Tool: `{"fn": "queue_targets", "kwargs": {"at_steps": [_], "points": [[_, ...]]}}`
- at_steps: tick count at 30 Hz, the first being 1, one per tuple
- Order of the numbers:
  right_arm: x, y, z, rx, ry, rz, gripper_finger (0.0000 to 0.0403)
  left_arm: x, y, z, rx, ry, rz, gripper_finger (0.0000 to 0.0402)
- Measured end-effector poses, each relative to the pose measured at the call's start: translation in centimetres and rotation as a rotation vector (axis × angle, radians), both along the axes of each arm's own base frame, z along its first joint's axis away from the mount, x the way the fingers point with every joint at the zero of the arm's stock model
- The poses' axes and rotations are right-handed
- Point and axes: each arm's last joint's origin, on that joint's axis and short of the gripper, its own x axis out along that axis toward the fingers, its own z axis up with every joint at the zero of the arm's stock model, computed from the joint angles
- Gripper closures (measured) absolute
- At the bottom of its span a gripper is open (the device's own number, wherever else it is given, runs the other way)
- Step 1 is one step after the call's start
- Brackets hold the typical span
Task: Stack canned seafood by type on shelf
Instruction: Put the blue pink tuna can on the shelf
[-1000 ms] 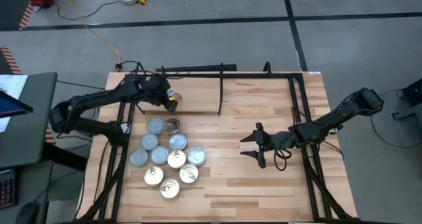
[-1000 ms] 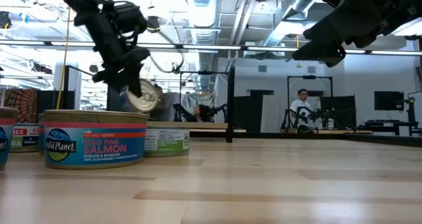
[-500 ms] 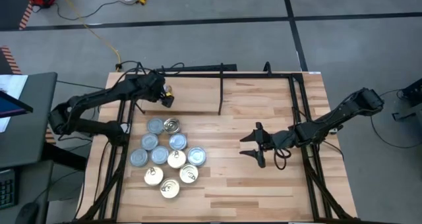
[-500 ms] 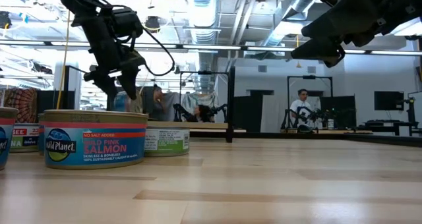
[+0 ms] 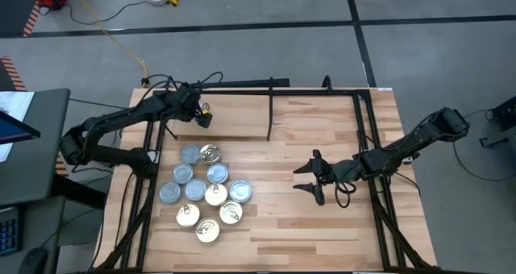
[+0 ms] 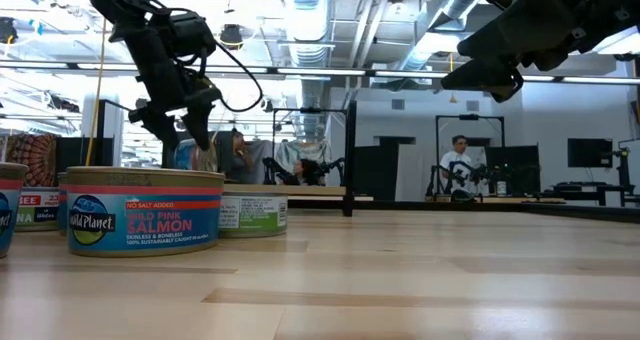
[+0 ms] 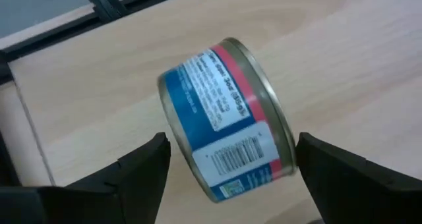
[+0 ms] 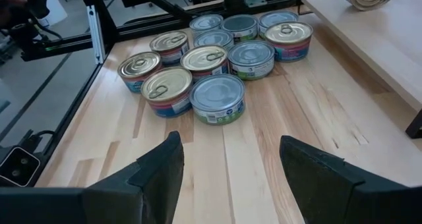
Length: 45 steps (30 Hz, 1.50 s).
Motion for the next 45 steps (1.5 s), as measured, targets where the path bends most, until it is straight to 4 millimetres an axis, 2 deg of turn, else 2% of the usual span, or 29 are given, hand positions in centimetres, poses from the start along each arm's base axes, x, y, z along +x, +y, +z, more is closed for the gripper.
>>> {"fn": "queue_targets", "kwargs": {"at_steps": [6,9,13,21,25,31,35,39,45], "points": [[0.0,0.0,0.0,-0.009,0.000,0.003,0.0127,0.7,0.6,-1.1,-0.022,0.032,-0.003,0.0106],[0.0,0.0,0.0,-0.010,0.000,0.003,0.0127,1.2,0.8,-1.6,-0.045,0.016,-0.034,0.0147],[0.0,0.0,0.0,-0.013,0.000,0.005,0.0127,1.6,0.9,-1.5,-0.063,-0.039,-0.082,0.0223],[0.0,-0.1,0.0,-0.013,-0.001,0.000,0.0127,2.9,1.0,-0.9,-0.139,-0.271,-0.237,0.0224],[0.0,-0.1,0.0,-0.013,-0.001,-0.001,0.0127,4.0,1.3,-1.1,-0.180,-0.364,-0.249,0.0224],[0.0,-0.1,0.0,-0.012,-0.003,-0.001,0.0127,6.0,1.7,-3.1,-0.237,-0.400,-0.225,0.0224],[0.1,-0.1,0.1,-0.010,-0.006,-0.001,0.0127,7.0,2.0,-3.7,-0.264,-0.454,-0.216,0.0209],[0.1,-0.1,0.1,-0.005,-0.008,-0.001,0.0127,7.0,2.1,-4.0,-0.259,-0.441,-0.188,0.0198],[0.1,-0.1,0.1,0.005,-0.005,0.017,0.0127,6.3,2.3,-3.2,-0.187,-0.390,-0.193,0.0164]]}}
